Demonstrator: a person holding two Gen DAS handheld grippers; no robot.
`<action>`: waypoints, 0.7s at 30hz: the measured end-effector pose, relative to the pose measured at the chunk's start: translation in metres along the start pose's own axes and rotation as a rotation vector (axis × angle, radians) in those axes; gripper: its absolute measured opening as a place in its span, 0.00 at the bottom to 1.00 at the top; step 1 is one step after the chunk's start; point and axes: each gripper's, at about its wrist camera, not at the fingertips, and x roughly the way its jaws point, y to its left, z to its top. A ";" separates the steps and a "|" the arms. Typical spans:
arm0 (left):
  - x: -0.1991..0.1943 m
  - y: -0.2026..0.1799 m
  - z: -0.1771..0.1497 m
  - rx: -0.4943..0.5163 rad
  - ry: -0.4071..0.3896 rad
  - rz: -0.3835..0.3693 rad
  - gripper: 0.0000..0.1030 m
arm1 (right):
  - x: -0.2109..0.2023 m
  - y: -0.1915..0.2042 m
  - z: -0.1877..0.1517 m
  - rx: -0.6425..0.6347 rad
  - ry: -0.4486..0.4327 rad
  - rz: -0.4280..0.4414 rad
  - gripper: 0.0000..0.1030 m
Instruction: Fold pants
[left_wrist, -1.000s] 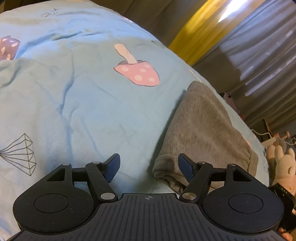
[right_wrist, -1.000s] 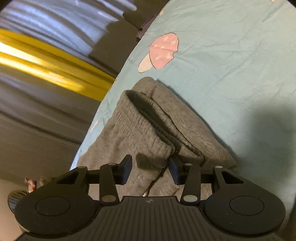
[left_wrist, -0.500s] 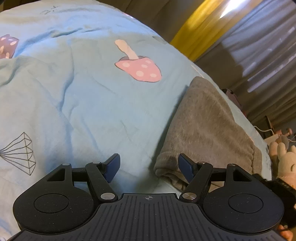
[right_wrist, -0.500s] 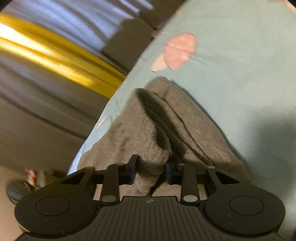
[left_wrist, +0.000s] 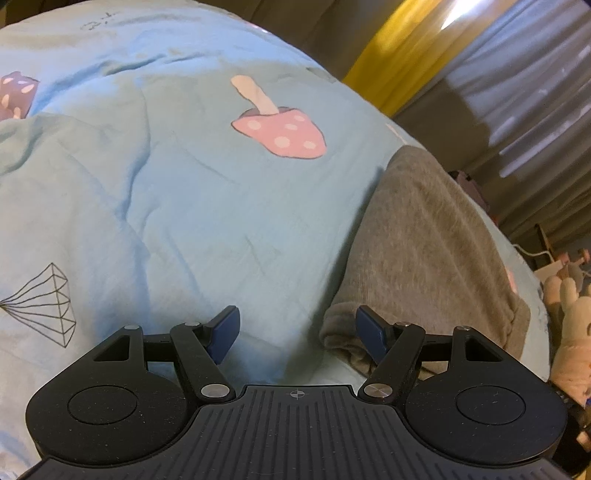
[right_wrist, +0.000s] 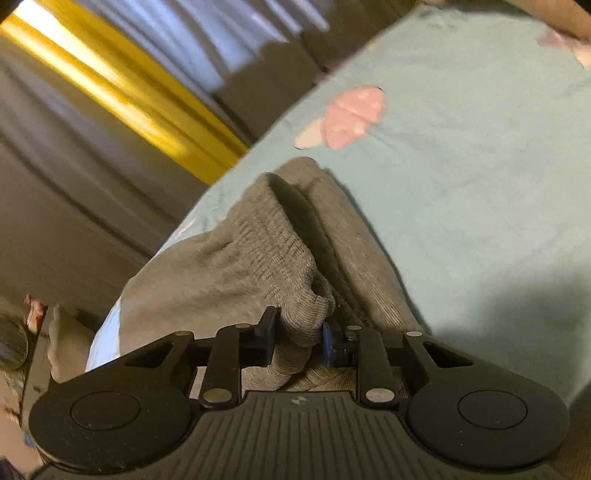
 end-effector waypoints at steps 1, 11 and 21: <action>0.000 -0.001 0.000 0.005 0.000 0.002 0.73 | -0.002 0.006 0.003 -0.022 0.006 -0.009 0.26; 0.001 -0.009 0.000 0.043 0.017 0.030 0.73 | -0.003 0.024 0.008 -0.194 -0.006 -0.128 0.63; 0.006 -0.036 0.011 0.182 -0.005 -0.050 0.77 | 0.003 -0.024 0.027 -0.208 0.132 -0.061 0.96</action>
